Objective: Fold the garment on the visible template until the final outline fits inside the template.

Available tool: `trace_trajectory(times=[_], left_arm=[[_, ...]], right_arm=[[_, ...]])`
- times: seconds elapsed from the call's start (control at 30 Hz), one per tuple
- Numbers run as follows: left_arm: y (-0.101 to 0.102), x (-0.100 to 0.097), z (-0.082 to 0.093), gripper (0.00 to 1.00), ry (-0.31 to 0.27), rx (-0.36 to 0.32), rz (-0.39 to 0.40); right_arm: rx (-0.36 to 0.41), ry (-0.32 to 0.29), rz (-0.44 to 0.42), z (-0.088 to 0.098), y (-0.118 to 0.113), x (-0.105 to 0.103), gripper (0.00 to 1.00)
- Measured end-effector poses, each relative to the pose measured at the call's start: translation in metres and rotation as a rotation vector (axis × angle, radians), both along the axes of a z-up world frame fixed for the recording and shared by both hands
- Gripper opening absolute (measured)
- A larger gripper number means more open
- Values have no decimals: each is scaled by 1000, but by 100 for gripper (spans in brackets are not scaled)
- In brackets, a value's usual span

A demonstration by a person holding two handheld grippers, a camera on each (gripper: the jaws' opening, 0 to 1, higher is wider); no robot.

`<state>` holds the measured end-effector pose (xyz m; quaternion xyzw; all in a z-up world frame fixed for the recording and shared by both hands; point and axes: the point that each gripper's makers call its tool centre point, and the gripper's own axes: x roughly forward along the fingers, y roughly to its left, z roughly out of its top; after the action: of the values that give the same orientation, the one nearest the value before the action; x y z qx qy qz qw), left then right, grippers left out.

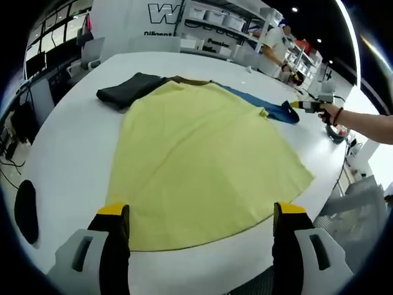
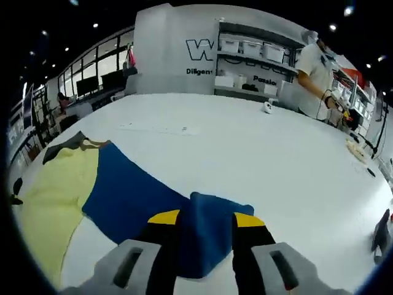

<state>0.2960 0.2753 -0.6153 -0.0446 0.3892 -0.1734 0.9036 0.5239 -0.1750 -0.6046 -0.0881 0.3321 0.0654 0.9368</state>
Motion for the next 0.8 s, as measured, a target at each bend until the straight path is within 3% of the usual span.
trace_trajectory(times=[0.03,0.2,0.3,0.37,0.43,0.63,0.8], left_arm=[[-3,3,4,98,-25,9,-10],[-4,8,4,97,-28,46,-16],[-2,9,1,96,-16,36,6],[1,9,2,96,-15,23,28],[3,9,3,96,-16,16,38],[9,9,4,96,-19,20,58],[11,10,5,96,-21,23,62]], right_arm=[[-18,21,0,-7,1,2,25],[-22,26,6,-18,7,12,20],[-49,43,21,-25,6,16,11],[-61,55,19,-27,2,17,0],[-52,56,16,-27,-1,18,0],[-68,25,-24,-16,-23,16,0],[-61,7,-125,-1,-53,4,0]])
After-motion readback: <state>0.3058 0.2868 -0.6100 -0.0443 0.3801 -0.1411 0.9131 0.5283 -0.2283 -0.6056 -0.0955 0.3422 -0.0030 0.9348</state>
